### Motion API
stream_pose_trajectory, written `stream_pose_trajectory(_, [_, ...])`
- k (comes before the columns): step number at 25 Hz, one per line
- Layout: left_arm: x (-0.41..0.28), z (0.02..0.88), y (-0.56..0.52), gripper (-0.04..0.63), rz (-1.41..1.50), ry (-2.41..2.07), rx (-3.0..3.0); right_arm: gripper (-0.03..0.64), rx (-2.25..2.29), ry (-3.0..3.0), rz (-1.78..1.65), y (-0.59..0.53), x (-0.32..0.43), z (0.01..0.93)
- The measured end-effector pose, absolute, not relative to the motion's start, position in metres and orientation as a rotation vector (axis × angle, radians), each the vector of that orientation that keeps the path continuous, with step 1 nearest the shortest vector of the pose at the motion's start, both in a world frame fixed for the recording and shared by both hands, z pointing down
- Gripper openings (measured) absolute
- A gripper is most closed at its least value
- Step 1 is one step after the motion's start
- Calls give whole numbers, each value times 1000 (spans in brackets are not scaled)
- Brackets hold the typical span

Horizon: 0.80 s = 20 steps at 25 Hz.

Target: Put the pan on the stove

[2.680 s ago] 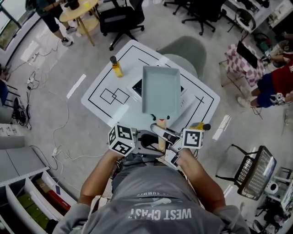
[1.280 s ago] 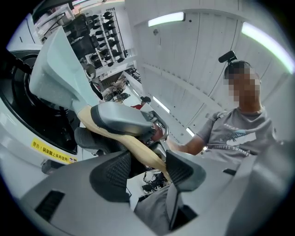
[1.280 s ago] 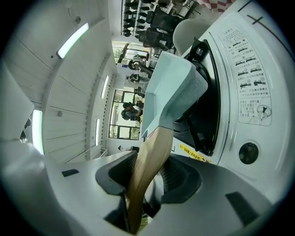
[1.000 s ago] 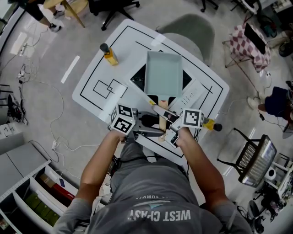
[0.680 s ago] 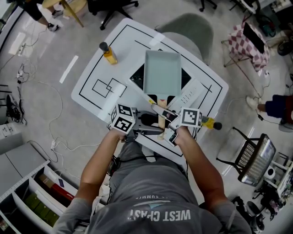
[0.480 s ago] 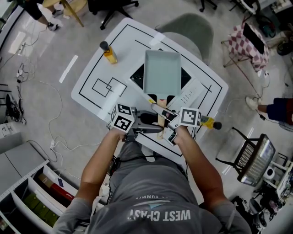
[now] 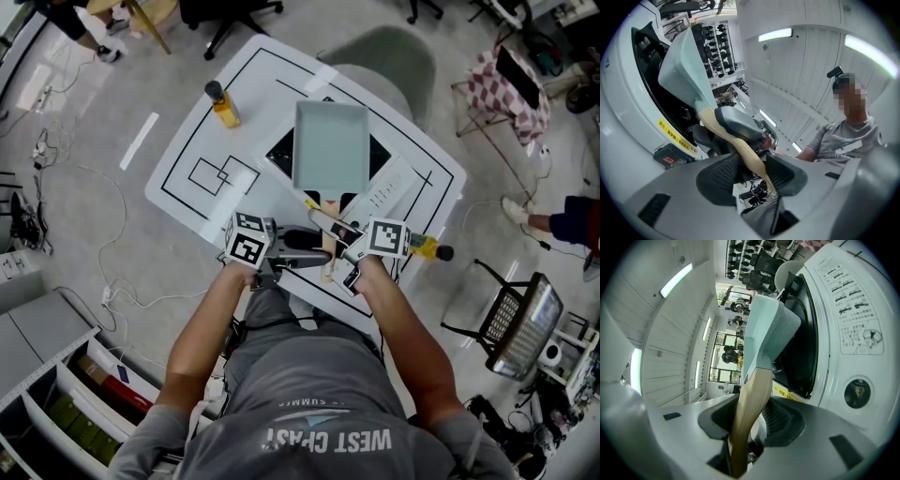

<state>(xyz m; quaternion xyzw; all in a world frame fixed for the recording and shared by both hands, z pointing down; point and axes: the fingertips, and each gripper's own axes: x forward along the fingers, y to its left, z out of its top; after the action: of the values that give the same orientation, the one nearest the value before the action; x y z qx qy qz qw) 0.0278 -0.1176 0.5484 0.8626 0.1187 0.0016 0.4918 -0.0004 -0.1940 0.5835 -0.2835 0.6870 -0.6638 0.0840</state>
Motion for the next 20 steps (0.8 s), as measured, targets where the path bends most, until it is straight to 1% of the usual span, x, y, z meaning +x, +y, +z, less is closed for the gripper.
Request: stream_pose_trajectory(20, [-8, 563, -128, 186, -127, 90, 2007, 140, -943, 1985, -1953, -189, -4, 585])
